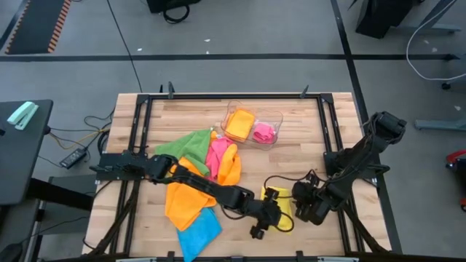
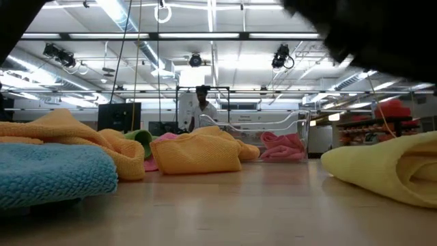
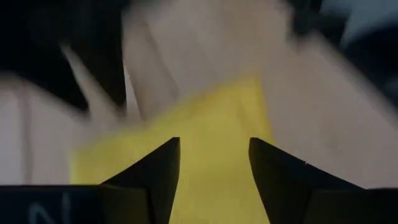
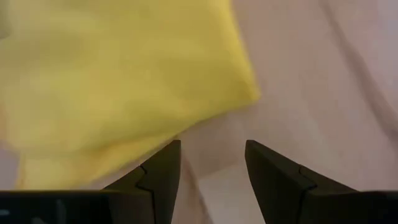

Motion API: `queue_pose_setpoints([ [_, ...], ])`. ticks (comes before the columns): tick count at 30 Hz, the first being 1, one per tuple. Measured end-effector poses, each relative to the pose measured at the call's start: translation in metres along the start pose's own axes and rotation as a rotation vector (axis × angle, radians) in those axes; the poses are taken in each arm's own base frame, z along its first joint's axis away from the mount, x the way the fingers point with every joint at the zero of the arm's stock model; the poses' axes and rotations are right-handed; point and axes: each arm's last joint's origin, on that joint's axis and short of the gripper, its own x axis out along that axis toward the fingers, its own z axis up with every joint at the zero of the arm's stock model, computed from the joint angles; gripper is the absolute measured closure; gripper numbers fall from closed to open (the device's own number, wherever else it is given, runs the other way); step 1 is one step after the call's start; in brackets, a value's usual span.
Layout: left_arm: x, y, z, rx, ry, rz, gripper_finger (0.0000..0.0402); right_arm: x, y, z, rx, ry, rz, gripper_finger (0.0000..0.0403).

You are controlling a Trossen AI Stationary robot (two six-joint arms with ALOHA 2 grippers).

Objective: Fold microfiber towels
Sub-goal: Fold the yellow microfiber cloth

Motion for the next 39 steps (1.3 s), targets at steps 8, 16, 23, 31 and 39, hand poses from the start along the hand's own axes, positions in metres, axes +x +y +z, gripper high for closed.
queue_pose_setpoints([
  [8,0.017,0.005,-0.038,0.021,0.177,-0.016,0.0228,-0.006,0.016,-0.005,-0.129,-0.170,0.104,0.0215],
  [16,0.022,-0.002,-0.042,0.049,0.136,-0.012,0.0232,-0.006,0.020,0.004,-0.110,-0.355,0.075,0.0215],
  [23,-0.004,0.000,-0.021,0.072,0.092,-0.018,0.0245,0.004,0.038,0.005,-0.134,-0.536,0.086,0.0215],
  [31,-0.012,-0.016,-0.019,0.146,0.122,-0.047,0.0279,0.012,0.041,-0.010,-0.201,-0.444,0.099,0.0215],
  [39,-0.015,-0.036,-0.028,0.262,0.210,-0.027,0.0309,0.008,0.040,-0.026,-0.456,-0.284,0.142,0.0215],
])
